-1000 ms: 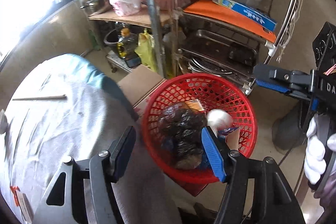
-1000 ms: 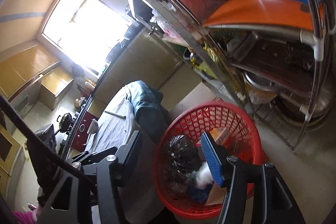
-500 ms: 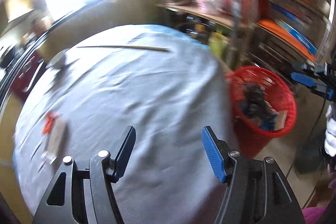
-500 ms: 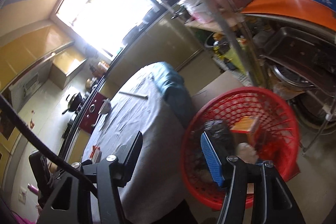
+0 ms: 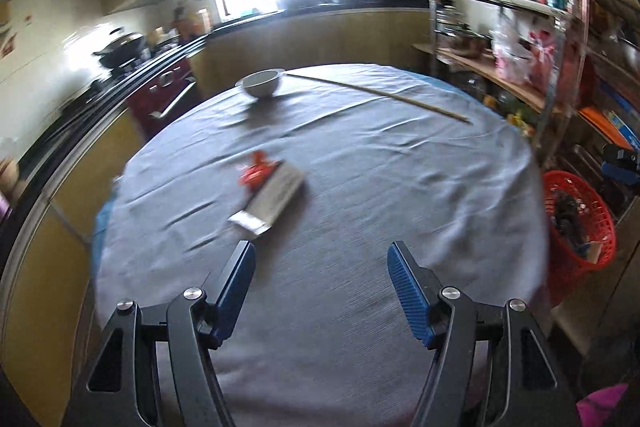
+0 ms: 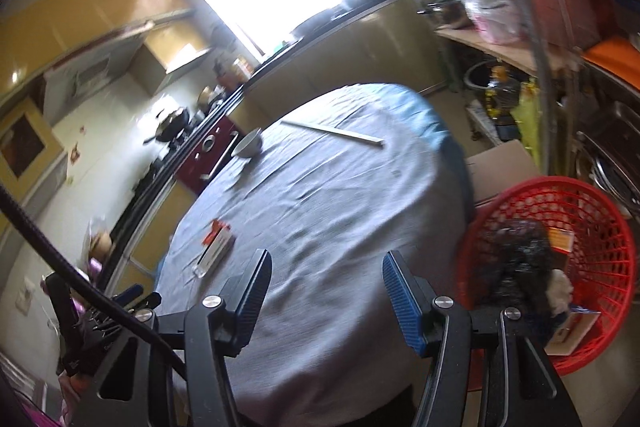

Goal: Collect trash
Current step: 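Move both open tools back over the table toward the white box, then grasp the white medicine box with the right tool and lift it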

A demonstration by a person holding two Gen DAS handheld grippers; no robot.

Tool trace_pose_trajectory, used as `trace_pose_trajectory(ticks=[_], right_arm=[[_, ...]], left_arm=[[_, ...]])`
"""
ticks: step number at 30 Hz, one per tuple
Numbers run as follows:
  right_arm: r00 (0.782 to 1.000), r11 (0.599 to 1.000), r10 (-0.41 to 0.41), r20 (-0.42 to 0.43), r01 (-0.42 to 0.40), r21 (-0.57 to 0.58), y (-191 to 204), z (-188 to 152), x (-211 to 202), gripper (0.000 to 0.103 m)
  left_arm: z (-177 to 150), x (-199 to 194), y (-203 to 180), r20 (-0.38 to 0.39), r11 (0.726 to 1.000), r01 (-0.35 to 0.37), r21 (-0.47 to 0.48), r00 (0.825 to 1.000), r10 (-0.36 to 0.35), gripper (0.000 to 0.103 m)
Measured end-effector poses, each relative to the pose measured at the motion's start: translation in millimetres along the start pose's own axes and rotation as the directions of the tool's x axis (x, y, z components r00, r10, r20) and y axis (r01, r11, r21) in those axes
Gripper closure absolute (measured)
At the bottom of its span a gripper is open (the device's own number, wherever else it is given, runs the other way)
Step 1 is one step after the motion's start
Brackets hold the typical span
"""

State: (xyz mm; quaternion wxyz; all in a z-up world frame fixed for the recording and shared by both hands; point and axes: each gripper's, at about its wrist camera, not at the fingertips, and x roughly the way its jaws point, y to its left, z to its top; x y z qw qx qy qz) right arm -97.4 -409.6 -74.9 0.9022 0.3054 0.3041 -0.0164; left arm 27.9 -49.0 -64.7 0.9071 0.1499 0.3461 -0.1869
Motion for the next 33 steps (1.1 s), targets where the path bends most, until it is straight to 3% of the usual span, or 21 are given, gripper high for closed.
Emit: trace_pose_trajectory(ticks=[4,10,15,19,22,26,33], right_arm=[[0.999,0.998,0.015,-0.049,-0.018,-0.067,43.6,-5.0,19.1,0.041],[0.983,0.987,0.058,-0.171,-0.083,-0.141,107.7,-8.3,72.9,0.041],[0.954,0.978,0.073,-0.290,-0.125,-0.165,160.1,-8.6,137.3,0.041],[0.924,0.982,0.089,-0.373,-0.143,-0.120,189.7,-7.1,192.7,0.041],[0.903,0.985,0.055,-0.425,-0.119,-0.125,212.1,-8.2,236.3,0.041],[0.860,0.994,0.066,-0.506,-0.101,-0.042,232.9,-12.5,299.4,0.041],[0.824,0.997,-0.010,-0.567,0.052,0.058,242.0,-20.9,374.0,0.041]], left_arm=[[-19.4,2.2,43.5,-0.018,0.996,-0.040,-0.081,0.999,0.039,0.034],[-50.7,3.1,111.2,-0.052,0.969,-0.118,-0.216,0.993,0.109,0.034],[-70.8,10.7,152.0,-0.093,0.940,-0.170,-0.296,0.985,0.148,0.034],[-81.2,16.3,171.2,-0.109,0.925,-0.182,-0.333,0.982,0.154,0.034],[-88.0,19.5,179.9,-0.122,0.921,-0.182,-0.344,0.981,0.149,0.034],[-95.1,21.5,189.1,-0.131,0.916,-0.177,-0.361,0.982,0.138,0.034],[-105.3,18.8,201.9,-0.141,0.906,-0.175,-0.384,0.981,0.130,0.034]])
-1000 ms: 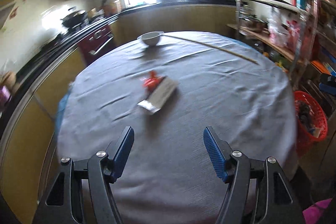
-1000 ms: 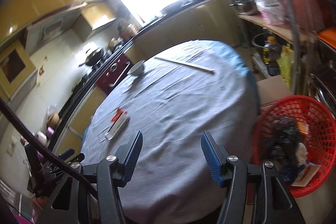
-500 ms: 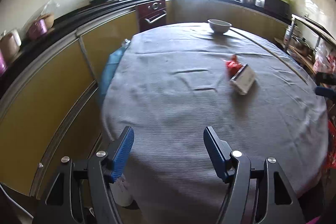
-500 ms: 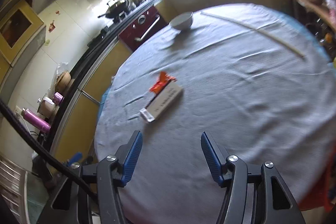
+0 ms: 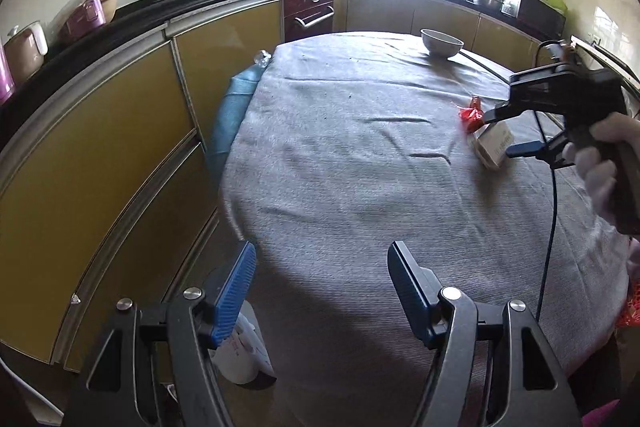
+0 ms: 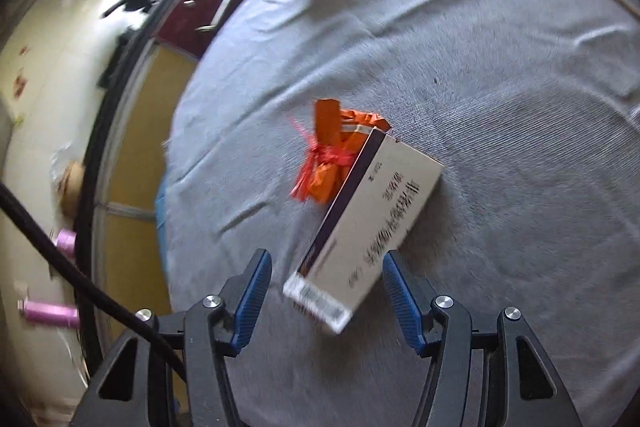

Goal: Collect trash
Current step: 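Grasp the white medicine box with the right tool and lift it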

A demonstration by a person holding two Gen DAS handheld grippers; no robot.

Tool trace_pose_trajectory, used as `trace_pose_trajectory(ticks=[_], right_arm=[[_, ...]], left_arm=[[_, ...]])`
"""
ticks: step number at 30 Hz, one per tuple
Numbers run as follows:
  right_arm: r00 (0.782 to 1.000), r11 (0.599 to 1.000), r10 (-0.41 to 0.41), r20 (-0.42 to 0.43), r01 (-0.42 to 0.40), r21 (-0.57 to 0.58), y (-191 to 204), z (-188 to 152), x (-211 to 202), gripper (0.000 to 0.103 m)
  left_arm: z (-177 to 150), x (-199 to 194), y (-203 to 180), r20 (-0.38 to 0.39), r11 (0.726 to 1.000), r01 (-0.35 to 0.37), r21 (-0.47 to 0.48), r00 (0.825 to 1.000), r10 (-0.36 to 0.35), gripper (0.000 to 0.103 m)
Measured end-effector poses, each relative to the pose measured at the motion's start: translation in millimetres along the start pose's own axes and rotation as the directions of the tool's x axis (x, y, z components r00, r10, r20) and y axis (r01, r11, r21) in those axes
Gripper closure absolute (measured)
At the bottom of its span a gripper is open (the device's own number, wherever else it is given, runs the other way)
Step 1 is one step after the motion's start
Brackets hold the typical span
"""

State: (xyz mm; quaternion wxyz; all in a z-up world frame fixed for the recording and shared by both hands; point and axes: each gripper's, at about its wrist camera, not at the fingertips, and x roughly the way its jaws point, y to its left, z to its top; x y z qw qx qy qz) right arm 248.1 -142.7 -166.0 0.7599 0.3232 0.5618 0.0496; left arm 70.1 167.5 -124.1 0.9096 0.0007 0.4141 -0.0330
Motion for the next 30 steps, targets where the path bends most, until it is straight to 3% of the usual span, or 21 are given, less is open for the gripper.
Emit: trace_pose_trajectory(ticks=[4,6,10,18,23,30], right_arm=[[0.996,0.996,-0.086,-0.019,0.087,0.025,6.9,7.5,18.4,0.041],[0.986,0.986,-0.164,-0.011,0.164,-0.025,19.5,8.9,20.9,0.041],[0.986,0.986,-0.168,-0.015,0.168,0.017,22.8,12.7,24.5,0.041],[0.947,0.939,-0.322,0.018,0.321,-0.121,55.4,20.6,39.4,0.041],[0.945,0.904,-0.319,0.076,0.327,-0.275,61.0,8.5,37.6,0.045],[0.961,0.897,-0.268,0.068,0.275,-0.346,24.8,-11.6,8.2,0.050]], left_arm=[[-1.1,2.0,8.4,-0.010,1.000,-0.003,-0.027,1.000,0.003,0.034],[-0.9,3.0,8.9,-0.014,1.000,-0.005,-0.029,1.000,0.005,0.034],[-0.5,4.0,3.9,-0.018,1.000,-0.004,-0.024,1.000,0.004,0.034],[0.9,-0.1,-15.6,-0.018,1.000,0.012,0.013,1.000,-0.012,0.034],[2.5,-4.0,-17.7,-0.014,1.000,0.002,0.013,1.000,-0.002,0.034],[17.3,-2.6,-31.0,0.000,0.999,0.014,0.038,1.000,-0.014,0.034]])
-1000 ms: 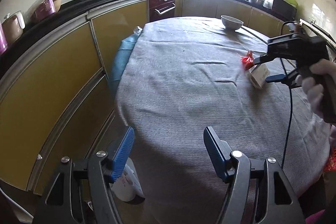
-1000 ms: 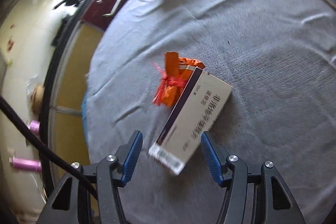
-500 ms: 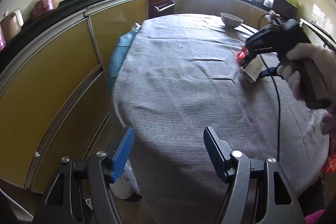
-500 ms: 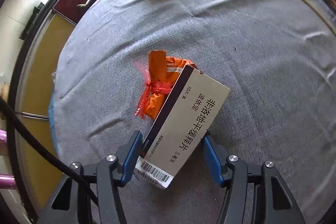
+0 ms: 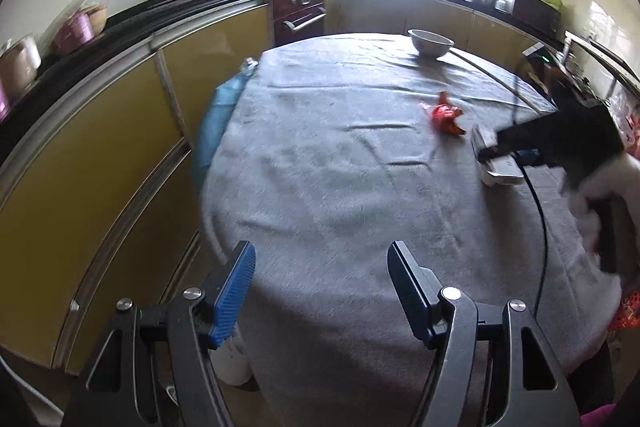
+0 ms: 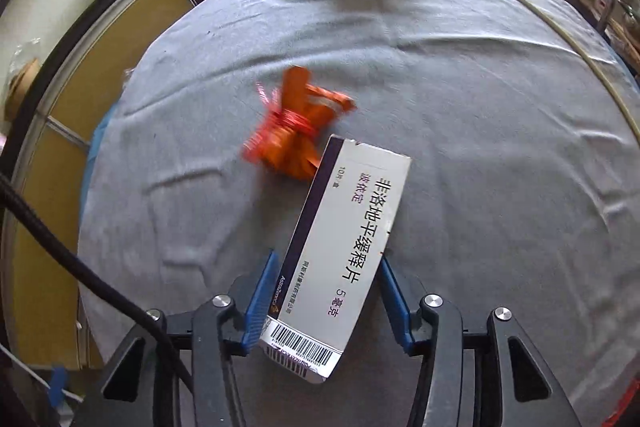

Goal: Collect trash
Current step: 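Grasp the white medicine box with the right tool and lift it, then grasp the orange wrapper with red string with the left tool while the right tool holds the box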

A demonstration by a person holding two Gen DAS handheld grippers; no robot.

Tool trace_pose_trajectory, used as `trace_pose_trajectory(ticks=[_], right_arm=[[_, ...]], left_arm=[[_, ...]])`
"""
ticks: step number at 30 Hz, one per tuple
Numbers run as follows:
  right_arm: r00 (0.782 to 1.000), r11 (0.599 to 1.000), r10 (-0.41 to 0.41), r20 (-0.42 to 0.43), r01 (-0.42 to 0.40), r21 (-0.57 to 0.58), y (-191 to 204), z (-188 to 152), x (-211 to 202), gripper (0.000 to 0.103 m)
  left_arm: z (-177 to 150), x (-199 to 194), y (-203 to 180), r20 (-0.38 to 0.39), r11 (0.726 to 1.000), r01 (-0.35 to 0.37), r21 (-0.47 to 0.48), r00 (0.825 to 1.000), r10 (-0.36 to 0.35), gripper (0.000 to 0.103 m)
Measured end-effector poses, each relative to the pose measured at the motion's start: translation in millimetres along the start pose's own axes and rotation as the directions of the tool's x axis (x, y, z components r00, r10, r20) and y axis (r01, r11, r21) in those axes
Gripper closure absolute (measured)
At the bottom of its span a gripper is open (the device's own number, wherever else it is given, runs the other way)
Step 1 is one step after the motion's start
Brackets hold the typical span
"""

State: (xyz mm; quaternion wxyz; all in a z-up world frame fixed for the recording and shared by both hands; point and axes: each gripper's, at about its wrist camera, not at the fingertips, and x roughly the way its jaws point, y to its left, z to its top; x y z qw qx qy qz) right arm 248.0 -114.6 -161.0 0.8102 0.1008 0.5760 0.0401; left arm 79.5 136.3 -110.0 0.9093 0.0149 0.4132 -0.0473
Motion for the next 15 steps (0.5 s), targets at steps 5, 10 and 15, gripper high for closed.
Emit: trace_pose_trajectory(ticks=[5,10,15], right_arm=[[1.000,0.999,-0.030,0.006,0.030,-0.029,-43.6,-33.3,-24.6,0.052],[0.997,0.997,-0.068,0.024,0.069,-0.045,-89.7,-71.2,-49.9,0.052],[0.998,0.998,-0.057,0.036,0.057,-0.012,-129.2,-107.7,-69.5,0.052]], left_arm=[[39.2,31.4,-24.8,-0.049,0.995,0.090,0.041,0.995,-0.088,0.034],[96.1,79.2,-63.7,-0.089,0.988,0.142,0.055,0.987,-0.137,0.034],[144.3,137.9,-109.7,-0.161,0.984,0.173,0.053,0.973,-0.162,0.034]])
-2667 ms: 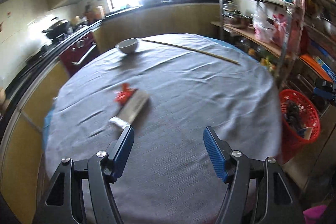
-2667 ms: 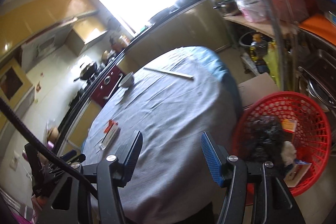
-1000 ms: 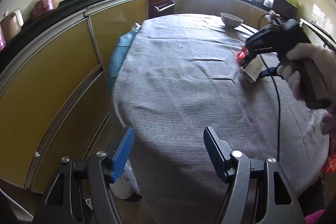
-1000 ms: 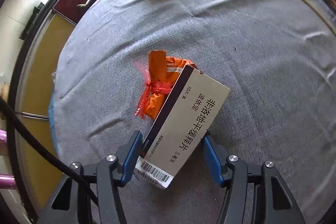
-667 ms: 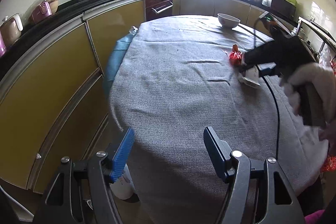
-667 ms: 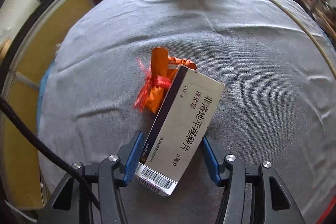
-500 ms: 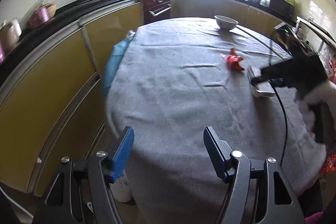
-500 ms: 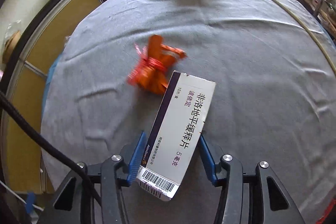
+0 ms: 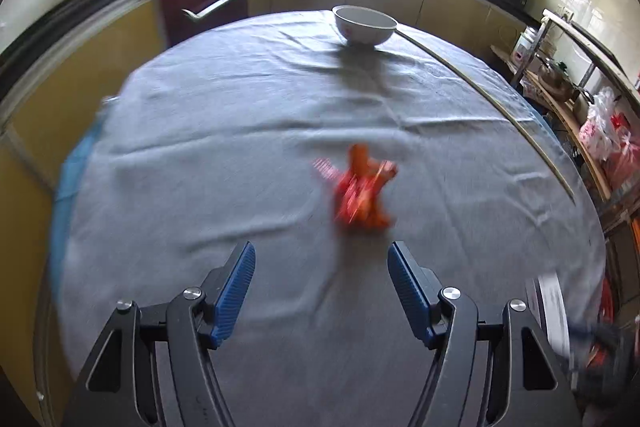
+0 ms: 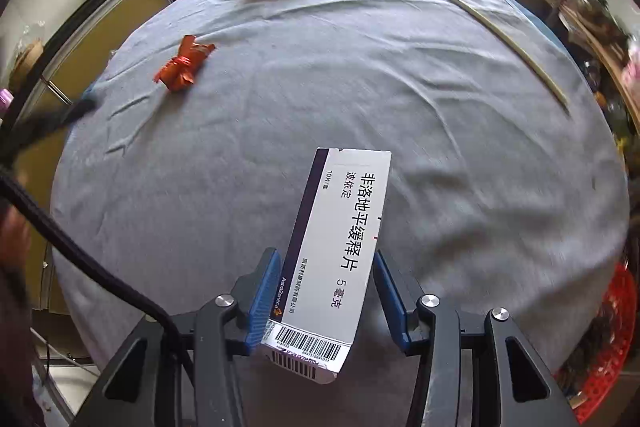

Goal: Collect trash
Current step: 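Grasp the orange wrapper with red string with the left tool while the right tool holds the box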

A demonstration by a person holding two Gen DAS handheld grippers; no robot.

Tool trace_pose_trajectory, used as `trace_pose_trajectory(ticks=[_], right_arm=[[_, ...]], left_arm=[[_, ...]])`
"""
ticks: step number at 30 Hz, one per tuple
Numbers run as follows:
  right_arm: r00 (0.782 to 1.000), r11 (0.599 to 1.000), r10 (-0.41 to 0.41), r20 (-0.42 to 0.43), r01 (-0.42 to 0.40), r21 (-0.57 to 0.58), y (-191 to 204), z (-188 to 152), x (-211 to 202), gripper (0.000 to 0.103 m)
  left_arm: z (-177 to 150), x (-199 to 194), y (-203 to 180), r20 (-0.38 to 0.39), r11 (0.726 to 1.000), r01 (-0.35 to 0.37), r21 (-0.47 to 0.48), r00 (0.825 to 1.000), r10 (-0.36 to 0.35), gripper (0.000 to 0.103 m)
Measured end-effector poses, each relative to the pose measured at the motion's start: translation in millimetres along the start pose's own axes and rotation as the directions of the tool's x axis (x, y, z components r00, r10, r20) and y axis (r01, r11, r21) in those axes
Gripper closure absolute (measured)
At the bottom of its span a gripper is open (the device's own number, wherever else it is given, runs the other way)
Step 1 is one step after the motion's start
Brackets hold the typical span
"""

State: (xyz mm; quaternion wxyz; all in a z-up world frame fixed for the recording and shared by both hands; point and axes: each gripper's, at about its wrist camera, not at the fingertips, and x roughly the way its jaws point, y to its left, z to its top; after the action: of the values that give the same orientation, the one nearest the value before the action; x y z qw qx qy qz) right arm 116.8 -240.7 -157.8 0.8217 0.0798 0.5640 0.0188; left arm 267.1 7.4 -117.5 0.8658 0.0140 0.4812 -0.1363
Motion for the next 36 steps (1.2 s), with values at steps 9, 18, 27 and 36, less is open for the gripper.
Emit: trace_pose_trajectory(ticks=[9,18,27,36], right_arm=[[0.998,0.999,0.030,0.056,-0.031,0.014,-24.7,-23.9,-12.2,0.052],[0.993,0.997,0.073,0.097,-0.075,0.012,-31.6,-30.6,-10.8,0.052],[0.983,0.989,0.123,0.140,-0.133,0.062,-37.1,-45.6,-13.4,0.050],[0.986,0.995,0.063,0.151,-0.074,0.071,-19.4,-50.0,-13.7,0.044]], left_arm=[[38.7,73.6,-30.9,-0.095,1.000,-0.007,-0.022,0.995,0.005,0.051],[3.8,51.9,-40.5,-0.102,1.000,0.024,-0.008,0.994,-0.025,0.076],[-86.4,-29.8,-91.7,-0.073,0.993,0.047,0.105,0.997,-0.040,0.076],[-131.6,-37.0,-101.1,-0.109,0.996,0.030,0.082,0.994,-0.021,0.075]])
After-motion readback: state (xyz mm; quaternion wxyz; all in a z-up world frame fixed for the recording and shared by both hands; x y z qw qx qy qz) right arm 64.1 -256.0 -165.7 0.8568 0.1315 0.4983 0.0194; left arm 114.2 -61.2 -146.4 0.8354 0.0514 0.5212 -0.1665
